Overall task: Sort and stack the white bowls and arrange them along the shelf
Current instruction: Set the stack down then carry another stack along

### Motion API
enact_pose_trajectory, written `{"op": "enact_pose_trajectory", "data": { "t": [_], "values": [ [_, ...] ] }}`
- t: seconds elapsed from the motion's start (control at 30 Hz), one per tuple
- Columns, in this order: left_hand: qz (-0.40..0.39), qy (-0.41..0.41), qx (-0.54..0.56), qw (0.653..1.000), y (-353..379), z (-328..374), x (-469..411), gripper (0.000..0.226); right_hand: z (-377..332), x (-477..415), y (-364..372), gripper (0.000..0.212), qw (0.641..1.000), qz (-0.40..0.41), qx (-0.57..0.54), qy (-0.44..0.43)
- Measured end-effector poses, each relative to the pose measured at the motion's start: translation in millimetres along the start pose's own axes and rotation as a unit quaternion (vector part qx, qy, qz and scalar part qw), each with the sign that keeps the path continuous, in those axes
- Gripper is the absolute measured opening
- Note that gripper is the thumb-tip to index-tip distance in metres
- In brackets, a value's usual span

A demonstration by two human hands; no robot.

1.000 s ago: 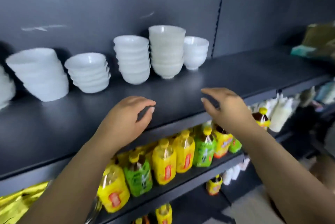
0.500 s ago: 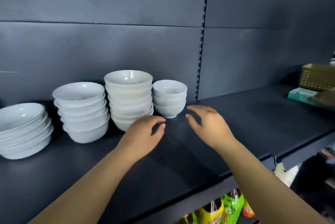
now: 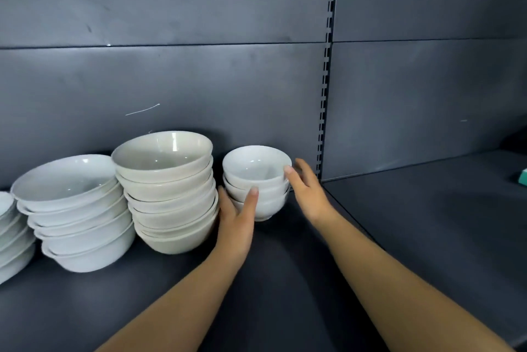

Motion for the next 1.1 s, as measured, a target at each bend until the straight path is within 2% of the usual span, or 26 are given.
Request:
{"op": "enact_pose_trajectory", "data": {
  "t": [0.07,0.1,0.17,0.23,0.3,0.4,0.53,0.67,0.83,0.97,1.1],
  "values": [
    [0.028,0.011,0.056,0.998,6,3,-7,0.086,11,-14,14,0.084,0.999,-0.029,-0.032,0.000],
    [0.048,0.021,0.071,0.996,8,4,-10,0.092,12,-18,20,0.075,0.998,-0.049,-0.049,-0.005],
    [0.085,0.034,0.084,0.992,10,5,-10,0.096,11,-20,29,0.036,0.990,-0.094,-0.106,-0.023],
    [0.097,0.055,0.082,0.990,10,8,-8,0.084,13,-23,32,0.026,0.983,-0.112,-0.143,-0.031],
    [0.096,0.075,0.058,0.991,10,11,-5,0.083,11,-20,32,0.028,0.977,-0.119,-0.174,-0.035],
    [0.110,0.085,0.046,0.989,11,16,11,0.094,11,-5,29,0.027,0.973,-0.122,-0.191,-0.033],
    [0.130,0.102,0.039,0.985,12,22,42,0.096,8,19,16,0.057,0.975,-0.117,-0.184,-0.047],
    [0.140,0.117,0.038,0.983,10,28,72,0.077,9,48,2,0.078,0.977,-0.126,-0.155,-0.068],
    [0.127,0.132,0.050,0.982,11,37,107,0.077,9,80,-14,0.082,0.979,-0.112,-0.146,-0.092],
    [0.095,0.137,0.052,0.985,15,41,114,0.081,-1,92,-16,0.093,0.965,-0.127,-0.201,-0.109],
    [0.134,0.154,0.041,0.978,9,51,121,0.087,-10,100,-14,0.081,0.963,-0.111,-0.212,-0.121]
  ]
}}
Point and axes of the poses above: each hand's wrist, its own x-axis away from the middle knuckle, its own y-axis out of the palm, z = x × y, the point moved 9 cm from there along -x, towards the middle knuckle, and after that the axes turned 10 degrees about x, right-handed, at the moved point
